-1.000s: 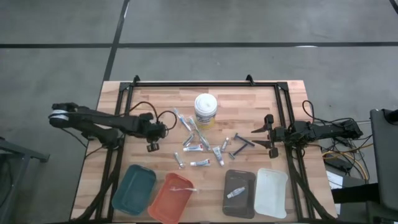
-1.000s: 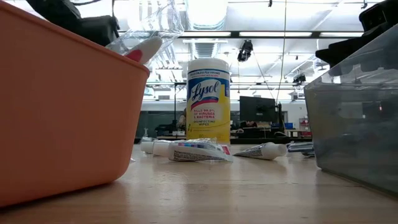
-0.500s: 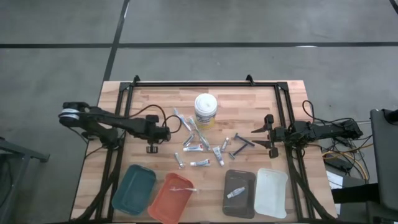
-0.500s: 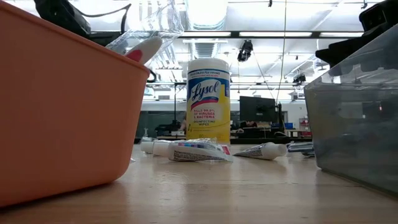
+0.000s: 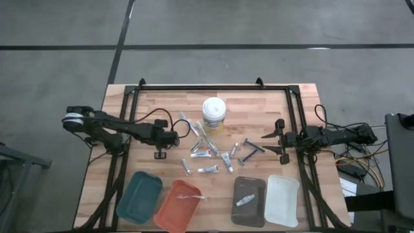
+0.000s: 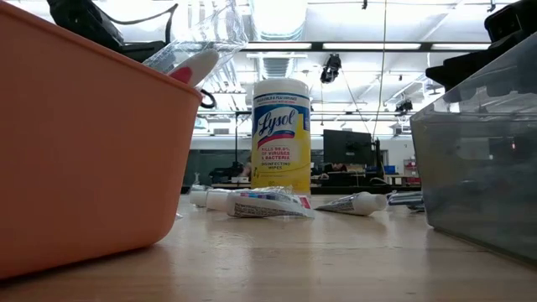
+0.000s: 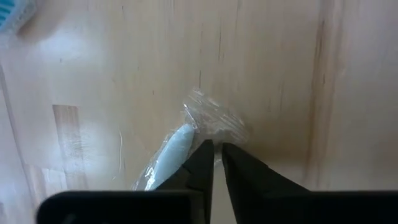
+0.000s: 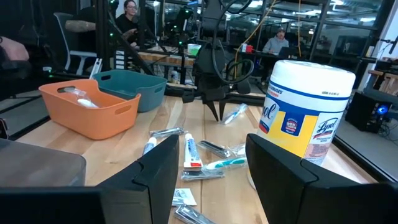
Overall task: Pick & Place Travel size toiletries
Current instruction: Put the blue toothbrush into the orange bin
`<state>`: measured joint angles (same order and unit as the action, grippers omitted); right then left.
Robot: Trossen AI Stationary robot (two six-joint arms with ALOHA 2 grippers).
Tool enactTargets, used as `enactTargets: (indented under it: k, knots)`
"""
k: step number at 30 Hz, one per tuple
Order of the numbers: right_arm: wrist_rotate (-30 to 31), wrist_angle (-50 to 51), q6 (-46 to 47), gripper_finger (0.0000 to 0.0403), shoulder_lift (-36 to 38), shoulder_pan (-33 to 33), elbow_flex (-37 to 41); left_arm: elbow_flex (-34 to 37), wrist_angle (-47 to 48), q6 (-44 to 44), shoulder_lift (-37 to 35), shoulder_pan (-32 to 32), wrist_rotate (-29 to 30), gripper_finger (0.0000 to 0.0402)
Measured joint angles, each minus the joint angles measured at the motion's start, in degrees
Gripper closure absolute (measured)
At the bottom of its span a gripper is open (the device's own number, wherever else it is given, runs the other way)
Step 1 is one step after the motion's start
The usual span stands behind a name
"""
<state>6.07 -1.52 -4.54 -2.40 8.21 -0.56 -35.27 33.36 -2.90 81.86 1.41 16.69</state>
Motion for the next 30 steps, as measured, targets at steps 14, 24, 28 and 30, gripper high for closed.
enactTargets:
  k: [14, 24, 28, 30]
  knots:
    - [0.0, 0.0, -0.1, 0.022, 0.0, 0.01, 0.0, -0.98, -2.55, 2.02, -0.72, -0.77, -1.91, 0.0398]
    - [-0.02, 0.0, 0.03, 0.022, 0.01, 0.01, 0.0, -6.67, -8.75, 2.51, -1.18, -2.54, -5.75, 0.0399]
    - [0.0, 0.0, 0.02, 0.022, 0.01, 0.01, 0.0, -7.57, -11.08, 1.7, -1.18, -2.54, -6.34, 0.0394]
    - [0.0, 0.0, -0.1, 0.022, 0.0, 0.01, 0.0, -7.92, -11.08, 1.08, -1.18, -2.51, -6.28, 0.039]
